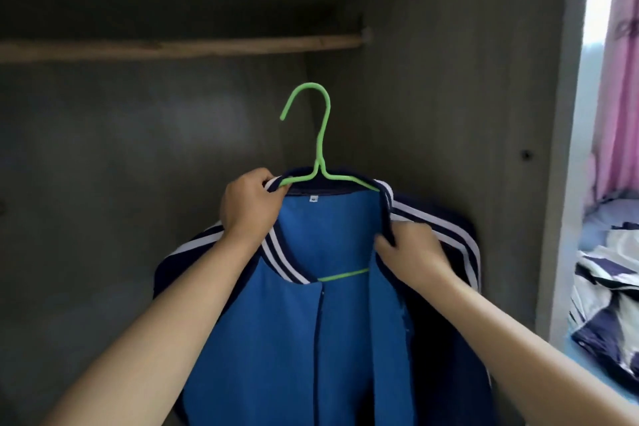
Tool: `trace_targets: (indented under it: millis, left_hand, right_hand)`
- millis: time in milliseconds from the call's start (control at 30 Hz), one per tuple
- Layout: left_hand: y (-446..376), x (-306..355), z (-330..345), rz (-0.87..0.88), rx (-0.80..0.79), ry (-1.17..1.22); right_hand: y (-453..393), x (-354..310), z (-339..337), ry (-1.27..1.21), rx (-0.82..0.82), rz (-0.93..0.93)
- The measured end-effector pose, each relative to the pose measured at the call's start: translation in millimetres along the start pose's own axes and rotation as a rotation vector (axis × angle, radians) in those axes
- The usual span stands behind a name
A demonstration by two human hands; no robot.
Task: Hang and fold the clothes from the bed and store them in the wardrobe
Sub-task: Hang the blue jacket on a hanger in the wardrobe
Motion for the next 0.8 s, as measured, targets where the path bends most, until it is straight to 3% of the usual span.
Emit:
trace_targets:
  millis: [67, 200, 267, 333, 367, 433, 567, 667, 800]
  left_hand:
    - [-9.5, 3.4, 6.1, 0.02, 0.009, -0.049]
    - [-28.5, 5.7, 7.0, 0.061, 0.002, -0.023]
    - [-38.0, -8.5, -0.7, 0.051, -0.008, 0.008]
    - [-49.2, -22.5, -7.0, 0.033, -0.029, 0.072]
    - [-54.4, -26.3, -8.0, 0.024, -0.045, 0.113]
    - [-66.3, -24.2, -7.3, 0.016, -0.08, 0.187]
    - [-82.5, 10.1, -4.5, 0.168, -0.212, 0.227]
    - [-109.0, 34.8, -18.0, 0.319, -0.247, -0.12]
    - [-156.7, 43.8, -59.5, 0.321, 0.077, -0.709]
  right_hand:
    - [-9.1, -32.1, 6.3, -0.106, 0.05, -0.05]
    - [-18.9, -49.7, 31.5, -0.31, -0.088, -0.181]
    - [-9.9, -37.3, -3.9, -0.327, 0.175, -0.361]
    - [-0.6, -22.9, -40.5, -0.161, 0.493, -0.518]
    - [-2.4, -20.8, -46.7, 0.001, 0.541, -0.552]
    - [-21.8, -23.4, -47.8, 0.247, 0.471, -0.558]
    - [-55.0, -24.2, -79.0, 0.328, 0.496, -0.386]
    - [-69.9, -15.4, -120.0, 0.32, 0.46, -0.129]
    - [-93.0, -32.0, -146.7, 0.427, 0.499, -0.063]
Point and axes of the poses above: each hand's wrist, its own y-axis away from the middle knuckle, its own z-axis out of the palm, x = y × z, the point moved 8 cm from there along -y, towards the middle knuckle, and after that the axes turned 3 degrees about -y, right-handed, at the moved point
